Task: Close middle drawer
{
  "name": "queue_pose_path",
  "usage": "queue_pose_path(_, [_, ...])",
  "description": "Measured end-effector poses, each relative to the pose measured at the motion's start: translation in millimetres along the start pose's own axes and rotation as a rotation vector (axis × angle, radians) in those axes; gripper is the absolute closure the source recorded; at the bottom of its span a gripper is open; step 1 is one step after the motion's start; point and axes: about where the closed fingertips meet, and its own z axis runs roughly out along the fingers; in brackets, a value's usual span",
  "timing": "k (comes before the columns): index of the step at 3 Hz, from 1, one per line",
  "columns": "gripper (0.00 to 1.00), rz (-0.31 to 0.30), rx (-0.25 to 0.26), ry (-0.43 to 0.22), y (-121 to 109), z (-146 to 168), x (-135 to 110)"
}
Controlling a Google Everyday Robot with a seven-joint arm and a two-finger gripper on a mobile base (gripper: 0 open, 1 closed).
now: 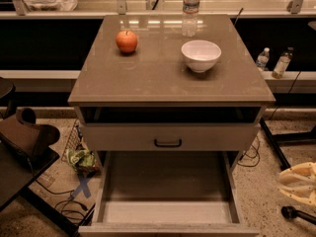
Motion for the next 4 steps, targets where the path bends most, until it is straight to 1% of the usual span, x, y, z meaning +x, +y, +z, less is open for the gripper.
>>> queue_pose_path(1, [1.00,0.068,-0.034,-0.076,51.2,39.7,35.8])
queue_pose_path(3, [1.00,0.122,-0.071,-0.213,131.6,96.9,85.4])
queue_pose_path(4, [1.00,0.147,-0.090,-0.275,153.7,124.6,92.5])
